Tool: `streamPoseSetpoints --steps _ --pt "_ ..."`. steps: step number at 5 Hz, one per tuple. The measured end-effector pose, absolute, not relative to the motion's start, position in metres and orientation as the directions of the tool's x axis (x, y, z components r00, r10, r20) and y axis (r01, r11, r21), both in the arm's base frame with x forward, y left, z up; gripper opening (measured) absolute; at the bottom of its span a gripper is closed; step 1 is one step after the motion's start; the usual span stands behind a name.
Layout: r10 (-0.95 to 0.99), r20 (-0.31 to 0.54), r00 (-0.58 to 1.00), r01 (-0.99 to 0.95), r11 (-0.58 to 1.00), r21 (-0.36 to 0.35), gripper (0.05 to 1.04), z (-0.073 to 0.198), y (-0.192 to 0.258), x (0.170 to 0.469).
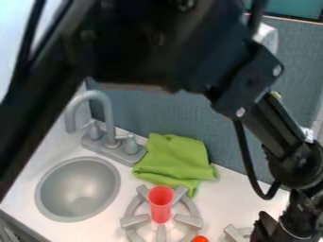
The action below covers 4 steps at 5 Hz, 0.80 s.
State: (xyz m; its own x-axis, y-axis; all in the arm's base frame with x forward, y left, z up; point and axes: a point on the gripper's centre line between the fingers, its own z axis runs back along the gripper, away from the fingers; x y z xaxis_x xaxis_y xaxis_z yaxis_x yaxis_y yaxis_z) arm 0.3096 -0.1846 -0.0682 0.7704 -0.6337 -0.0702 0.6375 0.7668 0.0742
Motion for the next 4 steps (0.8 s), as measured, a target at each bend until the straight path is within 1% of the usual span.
streamPoseSetpoints --steps 1,2,3,4 --pt "-0.605 -0.127 0.786 0.617 0.779 0.112 0.955 -0.085 -0.181 0.316" --pt "-0.597 -0.129 0.792 0.61 0.785 0.112 0.715 -0.086 -0.181 0.315" --pt "-0.584 -0.108 0.804 0.593 0.801 0.084 0.578 -0.085 -0.179 0.313" --pt "-0.578 -0.078 0.812 0.583 0.811 0.051 0.501 -0.078 -0.17 0.308"
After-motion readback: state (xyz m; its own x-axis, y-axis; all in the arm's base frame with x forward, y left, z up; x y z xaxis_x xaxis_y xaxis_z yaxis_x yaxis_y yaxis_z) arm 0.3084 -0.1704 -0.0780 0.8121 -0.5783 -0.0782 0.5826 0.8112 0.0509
